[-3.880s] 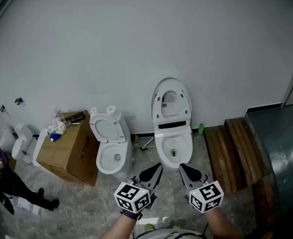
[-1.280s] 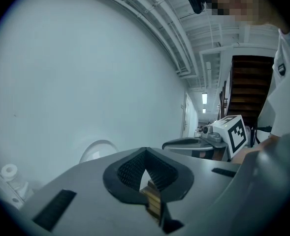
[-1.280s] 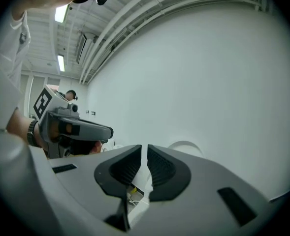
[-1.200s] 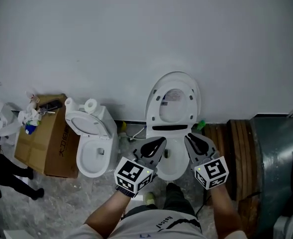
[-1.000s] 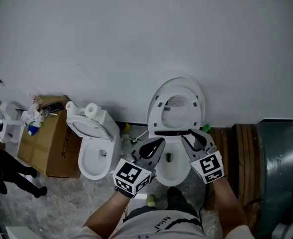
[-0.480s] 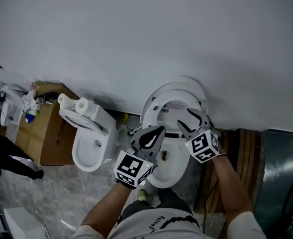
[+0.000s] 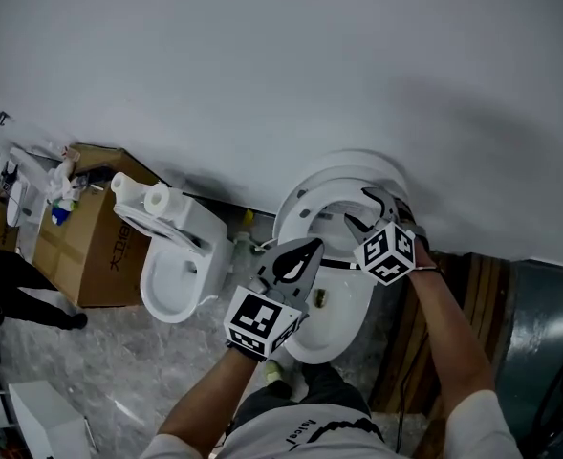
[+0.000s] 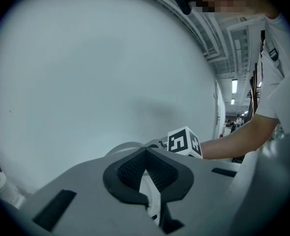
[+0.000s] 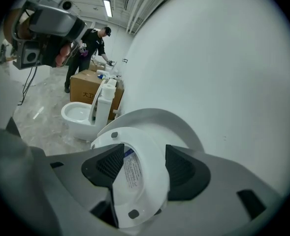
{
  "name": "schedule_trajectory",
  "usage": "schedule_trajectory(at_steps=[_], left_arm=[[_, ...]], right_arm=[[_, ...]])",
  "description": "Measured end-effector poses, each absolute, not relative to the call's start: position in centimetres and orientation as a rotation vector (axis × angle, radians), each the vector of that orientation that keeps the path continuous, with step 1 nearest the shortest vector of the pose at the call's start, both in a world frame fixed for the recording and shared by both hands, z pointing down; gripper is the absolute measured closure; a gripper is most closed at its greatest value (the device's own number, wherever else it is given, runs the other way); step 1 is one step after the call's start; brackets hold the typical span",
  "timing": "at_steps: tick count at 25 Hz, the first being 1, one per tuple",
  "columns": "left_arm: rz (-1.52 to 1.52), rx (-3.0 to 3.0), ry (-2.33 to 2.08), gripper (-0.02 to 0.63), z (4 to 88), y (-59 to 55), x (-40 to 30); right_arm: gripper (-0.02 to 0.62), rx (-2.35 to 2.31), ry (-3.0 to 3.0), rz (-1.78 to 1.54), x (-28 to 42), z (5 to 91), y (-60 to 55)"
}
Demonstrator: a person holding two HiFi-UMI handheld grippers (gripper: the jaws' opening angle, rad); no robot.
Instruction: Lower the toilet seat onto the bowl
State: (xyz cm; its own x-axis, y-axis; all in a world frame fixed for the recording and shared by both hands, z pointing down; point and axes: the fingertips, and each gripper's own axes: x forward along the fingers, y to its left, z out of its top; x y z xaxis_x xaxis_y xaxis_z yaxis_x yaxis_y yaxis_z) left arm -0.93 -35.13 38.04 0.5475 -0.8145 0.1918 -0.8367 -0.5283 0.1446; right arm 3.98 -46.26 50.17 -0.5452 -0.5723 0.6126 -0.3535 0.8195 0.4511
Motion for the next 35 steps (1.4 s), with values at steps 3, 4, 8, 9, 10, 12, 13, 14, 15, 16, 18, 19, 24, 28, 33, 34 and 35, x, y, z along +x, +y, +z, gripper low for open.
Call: schedule_trajectory(at_steps=[3,4,8,9,10,12,13,14,15,16,18,19,24,28,33,34,35], left_arm=[[0.151,2.547,-1.399,0.598,38.7,-35.6,-1.0],[0.154,2.54,-1.398,0.598,38.9,-35.7,-1.1],[0.163,2.52,-1.41,0.598,39.4,-36.1,-1.5],[0.164,2.515,-1.413,0.598,39.5,-36.1,-1.7],[0.166,2.51,-1.414,0.598,39.6,-36.1,-1.8],[0.166,2.503,-1.416,0.599,39.7,-36.0,-2.0],[0.165,2.501,-1.419,0.598,39.7,-36.0,-2.1],[0.164,2.5,-1.424,0.598,39.8,-36.0,-2.2],[0.164,2.498,-1.429,0.598,39.9,-36.0,-2.4],[0.165,2.494,-1.431,0.598,40.0,-36.1,-2.5],[0.163,2.489,-1.431,0.598,40.2,-36.1,-2.7],[0.163,2.488,-1.429,0.598,40.2,-36.1,-2.7],[0.165,2.492,-1.417,0.598,40.2,-35.5,-2.4],[0.152,2.504,-1.411,0.598,39.7,-35.0,-2.1],[0.154,2.506,-1.389,0.598,40.1,-34.1,-1.8],[0.155,2.508,-1.386,0.598,40.2,-33.8,-1.7],[0.157,2.509,-1.382,0.598,40.4,-33.6,-1.5]], right_arm=[[0.339,0.659,-2.171,-0.36,3.7,51.4,-47.8],[0.339,0.653,-2.159,-0.368,3.6,51.9,-48.2],[0.331,0.619,-2.097,-0.44,2.8,53.3,-49.6],[0.327,0.61,-2.082,-0.453,2.7,53.6,-49.8],[0.324,0.604,-2.07,-0.458,2.6,53.9,-50.0],[0.318,0.598,-2.051,-0.453,2.7,54.3,-50.3],[0.314,0.597,-2.04,-0.446,2.9,54.5,-50.5],[0.313,0.595,-2.028,-0.44,3.1,54.7,-50.7],[0.311,0.589,-2.014,-0.433,3.2,54.9,-50.8],[0.311,0.581,-2.0,-0.428,3.3,55.3,-50.9],[0.311,0.568,-1.98,-0.434,3.4,55.8,-50.8],[0.311,0.567,-1.978,-0.439,3.4,55.8,-50.7],[0.311,0.563,-2.005,-0.408,3.6,55.0,-49.2],[0.314,0.519,-2.029,-0.37,3.8,54.0,-47.1],[0.328,0.439,-2.078,-0.295,3.7,53.2,-44.2],[0.338,0.423,-2.099,-0.262,3.8,53.0,-43.6],[0.345,0.41,-2.124,-0.223,3.9,52.8,-43.1]])
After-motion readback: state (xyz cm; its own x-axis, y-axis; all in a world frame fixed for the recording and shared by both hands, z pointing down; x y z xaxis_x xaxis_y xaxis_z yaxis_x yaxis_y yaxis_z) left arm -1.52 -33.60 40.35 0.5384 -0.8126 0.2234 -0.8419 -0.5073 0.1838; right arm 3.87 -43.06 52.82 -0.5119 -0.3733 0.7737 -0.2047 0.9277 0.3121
